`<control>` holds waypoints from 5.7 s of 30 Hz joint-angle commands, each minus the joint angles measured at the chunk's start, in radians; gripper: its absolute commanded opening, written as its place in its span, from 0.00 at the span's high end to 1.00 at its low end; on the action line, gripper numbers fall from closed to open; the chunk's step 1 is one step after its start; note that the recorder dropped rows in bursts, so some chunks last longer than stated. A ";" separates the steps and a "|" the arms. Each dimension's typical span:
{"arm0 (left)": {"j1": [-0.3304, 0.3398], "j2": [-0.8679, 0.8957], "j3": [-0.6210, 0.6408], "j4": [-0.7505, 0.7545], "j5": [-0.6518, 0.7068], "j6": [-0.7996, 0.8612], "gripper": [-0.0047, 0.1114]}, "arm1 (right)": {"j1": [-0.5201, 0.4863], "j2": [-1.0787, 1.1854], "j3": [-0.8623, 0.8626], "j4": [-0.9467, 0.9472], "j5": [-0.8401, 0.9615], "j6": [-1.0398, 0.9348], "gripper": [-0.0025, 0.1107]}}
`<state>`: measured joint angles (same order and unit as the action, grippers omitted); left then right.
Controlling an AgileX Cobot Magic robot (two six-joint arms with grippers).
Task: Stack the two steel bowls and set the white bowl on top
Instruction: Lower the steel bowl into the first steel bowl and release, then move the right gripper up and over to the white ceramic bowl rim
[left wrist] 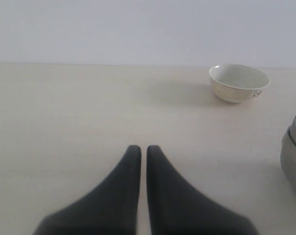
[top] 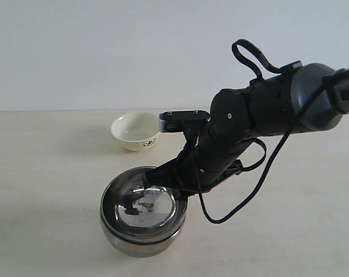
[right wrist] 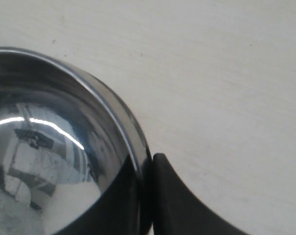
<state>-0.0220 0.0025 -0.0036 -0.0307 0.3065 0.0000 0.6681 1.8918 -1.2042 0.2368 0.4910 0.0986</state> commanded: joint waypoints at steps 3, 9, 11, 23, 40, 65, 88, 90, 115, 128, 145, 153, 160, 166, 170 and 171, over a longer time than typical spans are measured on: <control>0.003 -0.003 0.004 -0.006 0.001 -0.008 0.93 | 0.001 -0.007 -0.008 0.002 0.000 0.002 0.98; 0.003 -0.003 0.004 -0.006 0.001 -0.008 0.93 | 0.001 -0.009 -0.008 0.001 0.011 0.005 0.98; 0.003 -0.003 0.004 -0.006 0.001 -0.008 0.93 | 0.001 -0.009 -0.008 0.001 0.013 0.005 0.98; 0.003 -0.003 0.004 -0.006 0.001 -0.008 0.93 | 0.001 -0.068 -0.008 0.003 0.033 -0.003 0.98; 0.003 -0.003 0.004 -0.006 0.001 -0.008 0.93 | 0.019 -0.066 -0.008 0.003 0.022 -0.003 0.79; 0.003 -0.003 0.004 -0.006 0.001 -0.008 0.93 | 0.019 -0.089 -0.008 -0.038 0.000 -0.015 0.79; 0.003 -0.003 0.004 -0.006 0.001 -0.008 0.93 | 0.021 -0.074 -0.042 -0.091 0.011 -0.002 0.91; 0.003 -0.003 0.004 -0.006 0.001 -0.008 0.93 | 0.021 -0.074 -0.042 -0.091 0.016 -0.006 0.98; 0.003 -0.003 0.004 -0.006 0.001 -0.008 0.93 | 0.030 -0.032 -0.034 -0.087 -0.006 -0.008 0.98; 0.003 -0.003 0.004 -0.006 0.001 -0.008 0.93 | 0.024 -0.081 -0.109 -0.101 -0.079 0.031 0.82; 0.003 -0.003 0.004 -0.006 0.001 -0.008 0.93 | -0.098 0.300 -0.630 -0.116 0.078 0.083 0.60; 0.003 -0.003 0.004 -0.006 0.001 -0.008 0.93 | -0.106 0.512 -0.874 -0.118 0.118 0.110 0.60; 0.003 -0.003 0.004 -0.006 0.001 -0.008 0.93 | -0.120 0.530 -0.889 -0.154 0.141 0.143 0.60; 0.003 -0.003 0.004 -0.006 0.001 -0.008 0.93 | -0.120 0.532 -0.889 -0.143 0.159 0.241 0.60; 0.003 -0.003 0.004 -0.006 0.001 -0.008 0.93 | -0.118 0.542 -0.889 -0.130 0.166 0.288 0.60; 0.003 -0.003 0.004 -0.006 0.001 -0.008 0.93 | -0.118 0.545 -0.889 -0.130 0.171 0.299 0.60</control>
<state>-0.0220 0.0025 -0.0036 -0.0307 0.3065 0.0000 0.5574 2.4314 -2.0874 0.1023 0.6514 0.3676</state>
